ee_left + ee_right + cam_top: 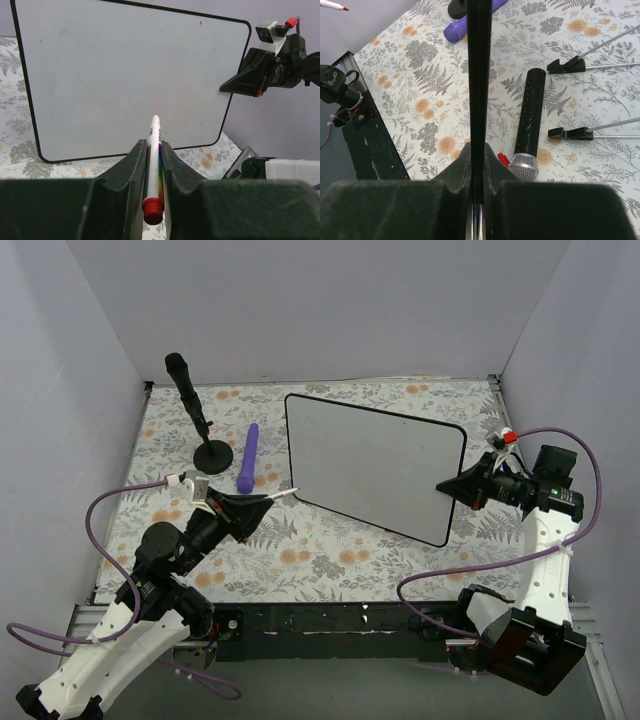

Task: Write a sentence on the whiteboard
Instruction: Write with the whiteboard marker without the cap on the whiteboard.

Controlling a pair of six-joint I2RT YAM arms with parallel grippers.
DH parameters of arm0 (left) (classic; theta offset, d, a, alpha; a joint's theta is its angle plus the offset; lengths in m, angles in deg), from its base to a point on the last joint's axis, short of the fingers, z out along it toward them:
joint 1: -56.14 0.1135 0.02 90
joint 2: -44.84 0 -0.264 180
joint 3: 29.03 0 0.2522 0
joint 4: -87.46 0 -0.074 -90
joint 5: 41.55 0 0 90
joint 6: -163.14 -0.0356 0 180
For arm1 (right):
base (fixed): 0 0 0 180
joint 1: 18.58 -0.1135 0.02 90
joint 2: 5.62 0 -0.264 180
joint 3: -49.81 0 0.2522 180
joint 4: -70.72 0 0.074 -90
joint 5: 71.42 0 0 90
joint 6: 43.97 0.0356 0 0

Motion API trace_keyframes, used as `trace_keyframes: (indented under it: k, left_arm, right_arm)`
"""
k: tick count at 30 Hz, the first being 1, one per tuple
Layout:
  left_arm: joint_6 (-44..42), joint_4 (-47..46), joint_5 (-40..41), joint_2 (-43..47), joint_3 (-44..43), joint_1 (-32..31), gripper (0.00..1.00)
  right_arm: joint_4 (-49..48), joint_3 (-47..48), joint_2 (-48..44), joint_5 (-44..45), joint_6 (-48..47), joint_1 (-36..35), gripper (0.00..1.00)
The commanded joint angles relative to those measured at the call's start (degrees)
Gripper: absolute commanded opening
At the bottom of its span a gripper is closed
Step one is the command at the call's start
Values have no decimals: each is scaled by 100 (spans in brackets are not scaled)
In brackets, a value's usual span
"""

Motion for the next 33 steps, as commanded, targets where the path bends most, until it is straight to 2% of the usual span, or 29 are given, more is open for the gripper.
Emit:
trace_keyframes:
  k: [1,2,5,9,13,17,26,33]
  left_arm:
    - [-365,-431,104,-24,171,24,0]
    - [-392,-519,104,-16,259,24,0]
    - [-410,-932,236,-42,400,24,0]
    - [-375,-1538,797,-279,715,33,0]
    - [-340,-2075,922,-797,734,59,0]
    - [-217,-2120,694,-1140,655,200,0]
    - [293,-2111,579,-868,1146,411,0]
    - [398,-2225,465,-982,1279,490,0]
  right_arm:
    - [1022,406,359,-215,-1325,121,1]
    - [1311,494,430,-232,-1494,139,1]
    - [1384,521,659,-197,-1680,139,1]
    - [1218,504,808,-215,-1601,139,1]
    - [972,381,870,-144,-1575,139,1]
    - [804,240,896,-258,-1601,139,1]
    - [40,-217,598,-215,-1223,139,1]
    - [109,-314,711,-285,-1434,139,1]
